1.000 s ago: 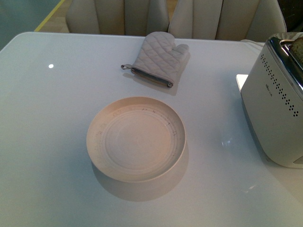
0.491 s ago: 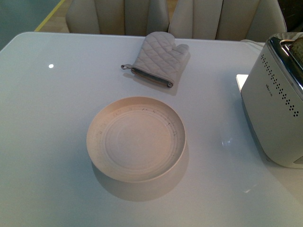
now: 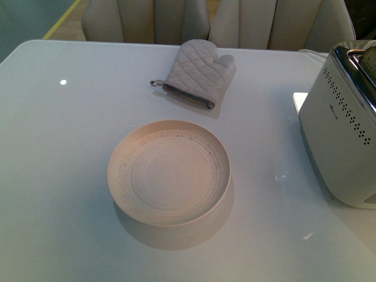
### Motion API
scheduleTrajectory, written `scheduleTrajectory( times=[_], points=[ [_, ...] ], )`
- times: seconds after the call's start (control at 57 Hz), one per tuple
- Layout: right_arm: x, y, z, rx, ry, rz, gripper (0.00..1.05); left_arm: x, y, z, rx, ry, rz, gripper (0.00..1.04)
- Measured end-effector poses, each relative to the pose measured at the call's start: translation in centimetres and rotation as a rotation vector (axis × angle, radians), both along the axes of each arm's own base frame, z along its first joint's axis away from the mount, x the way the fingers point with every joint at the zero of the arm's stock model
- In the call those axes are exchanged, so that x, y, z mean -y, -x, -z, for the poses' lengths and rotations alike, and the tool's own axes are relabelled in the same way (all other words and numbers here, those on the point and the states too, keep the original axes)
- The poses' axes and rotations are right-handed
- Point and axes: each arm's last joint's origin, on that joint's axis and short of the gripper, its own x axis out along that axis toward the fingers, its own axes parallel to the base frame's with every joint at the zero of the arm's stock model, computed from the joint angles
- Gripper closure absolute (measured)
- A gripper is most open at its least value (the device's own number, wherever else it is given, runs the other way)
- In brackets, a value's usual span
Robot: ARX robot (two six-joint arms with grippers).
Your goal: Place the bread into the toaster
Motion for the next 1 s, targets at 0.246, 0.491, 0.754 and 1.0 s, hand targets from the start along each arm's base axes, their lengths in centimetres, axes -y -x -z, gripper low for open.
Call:
scheduleTrajectory(
  times=[0.246, 0.491, 0.754, 1.0],
  points=[
    [0.0, 1.3, 0.3, -0.007, 0.0, 0.001, 1.03, 0.0, 0.0, 0.0, 0.0, 0.0, 0.0, 0.07],
    [0.0, 1.3, 0.3, -0.004, 0.0, 0.001, 1.03, 0.0, 0.0, 0.0, 0.0, 0.0, 0.0, 0.07],
    [0.0, 1.3, 0.3, -0.004, 0.0, 0.002, 0.57, 0.0, 0.0, 0.0, 0.0, 0.0, 0.0, 0.07],
    [0.0, 1.3, 0.3, -0.004, 0.0, 0.002, 0.16, 0.0, 0.0, 0.0, 0.0, 0.0, 0.0, 0.07]
  ],
)
